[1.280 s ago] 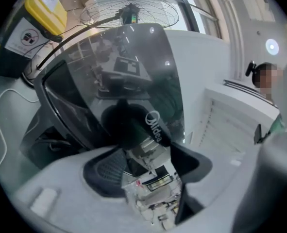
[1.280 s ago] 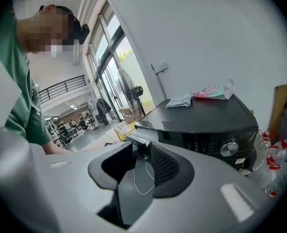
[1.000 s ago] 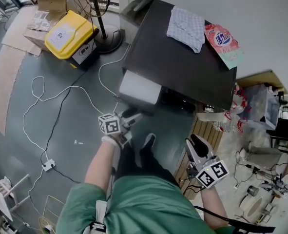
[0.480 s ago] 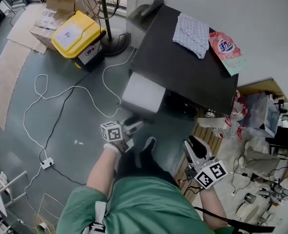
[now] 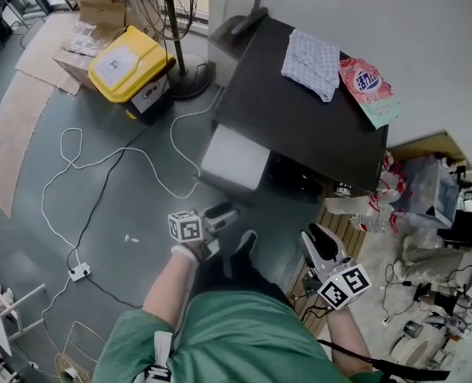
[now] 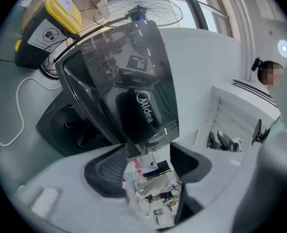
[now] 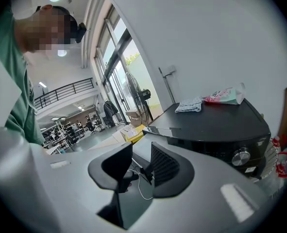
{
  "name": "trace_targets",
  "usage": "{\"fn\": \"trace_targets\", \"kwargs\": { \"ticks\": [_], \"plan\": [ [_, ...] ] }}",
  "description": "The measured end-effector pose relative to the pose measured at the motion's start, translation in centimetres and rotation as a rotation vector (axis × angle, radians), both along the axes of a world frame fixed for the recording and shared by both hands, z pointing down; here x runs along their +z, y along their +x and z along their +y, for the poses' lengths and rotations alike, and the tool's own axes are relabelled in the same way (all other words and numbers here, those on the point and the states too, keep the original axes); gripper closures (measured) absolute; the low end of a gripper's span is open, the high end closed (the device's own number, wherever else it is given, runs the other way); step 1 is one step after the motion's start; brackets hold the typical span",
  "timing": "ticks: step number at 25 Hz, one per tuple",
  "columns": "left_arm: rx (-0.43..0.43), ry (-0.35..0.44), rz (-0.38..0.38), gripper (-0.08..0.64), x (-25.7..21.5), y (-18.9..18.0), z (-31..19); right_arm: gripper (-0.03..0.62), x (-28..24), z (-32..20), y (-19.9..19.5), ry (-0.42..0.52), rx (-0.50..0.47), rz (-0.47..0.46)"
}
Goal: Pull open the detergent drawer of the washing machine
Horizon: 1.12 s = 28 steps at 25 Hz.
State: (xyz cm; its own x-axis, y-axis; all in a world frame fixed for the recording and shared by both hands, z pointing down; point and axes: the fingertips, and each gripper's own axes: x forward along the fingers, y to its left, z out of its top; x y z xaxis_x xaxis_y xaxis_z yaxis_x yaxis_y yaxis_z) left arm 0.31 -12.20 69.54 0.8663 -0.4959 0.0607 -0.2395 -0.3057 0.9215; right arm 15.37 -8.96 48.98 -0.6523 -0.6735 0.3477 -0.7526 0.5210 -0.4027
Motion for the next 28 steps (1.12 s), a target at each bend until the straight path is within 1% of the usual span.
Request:
{"fn": "trace_targets", "kwargs": {
  "ticks": [3,5,7,8,12,13,14,15,17,19,20,21,23,26,28],
  "plan": [
    [0.02,0.004,-0.051,0.285,-0.5,-0.2,0.9,0.479,-0.6,-0.2,0.0,0.016,0.002,-0.001],
    [0.018,0.019,-0.073,0.288,-2.0,-0.7,1.2,0.479,-1.0,-0.3,0.2,0.029,0.007,0.0],
    [-0.017,0.036,-0.1,0.3,-4.0,-1.7,0.8,0.479,-1.5,-0.8,0.7,0.038,0.022,0.003],
    [-0.046,0.045,-0.128,0.302,-5.0,-2.4,0.4,0.479,-1.8,-1.1,1.0,0.043,0.035,0.003],
    [-0.165,0.111,-0.303,0.334,-9.0,-5.2,-1.4,0.479,-2.9,-2.9,2.9,0.076,0.117,0.016],
    [-0.181,0.132,-0.348,0.353,-10.0,-5.7,-1.7,0.479,-3.3,-3.3,3.4,0.097,0.142,0.038],
    [-0.192,0.158,-0.399,0.354,-11.1,-6.0,-2.1,0.479,-3.9,-3.8,3.9,0.121,0.168,0.069],
    [-0.199,0.192,-0.459,0.369,-12.3,-6.1,-2.4,0.48,-4.4,-4.3,4.4,0.146,0.191,0.105],
    [-0.203,0.287,-0.596,0.403,-15.0,-6.1,-3.0,0.491,-5.7,-5.1,5.1,0.191,0.227,0.156],
    [-0.204,0.391,-0.717,0.43,-18.2,-5.7,-3.4,0.495,-7.0,-5.7,5.3,0.222,0.244,0.176],
    [-0.209,0.436,-0.76,0.448,-19.7,-5.5,-3.5,0.495,-7.6,-6.0,5.2,0.238,0.244,0.182],
    [-0.219,0.473,-0.788,0.451,-21.3,-5.2,-3.7,0.495,-8.2,-6.3,5.0,0.254,0.242,0.188],
    [-0.255,0.525,-0.812,0.464,-24.0,-5.0,-4.0,0.495,-9.3,-6.7,4.3,0.285,0.234,0.193],
    [-0.315,0.574,-0.831,0.484,-27.6,-4.5,-4.4,0.499,-11.0,-7.2,3.5,0.33,0.207,0.177],
    [-0.338,0.609,-0.847,0.491,-29.7,-4.0,-4.9,0.499,-12.5,-7.5,3.0,0.373,0.182,0.154]
  ]
}}
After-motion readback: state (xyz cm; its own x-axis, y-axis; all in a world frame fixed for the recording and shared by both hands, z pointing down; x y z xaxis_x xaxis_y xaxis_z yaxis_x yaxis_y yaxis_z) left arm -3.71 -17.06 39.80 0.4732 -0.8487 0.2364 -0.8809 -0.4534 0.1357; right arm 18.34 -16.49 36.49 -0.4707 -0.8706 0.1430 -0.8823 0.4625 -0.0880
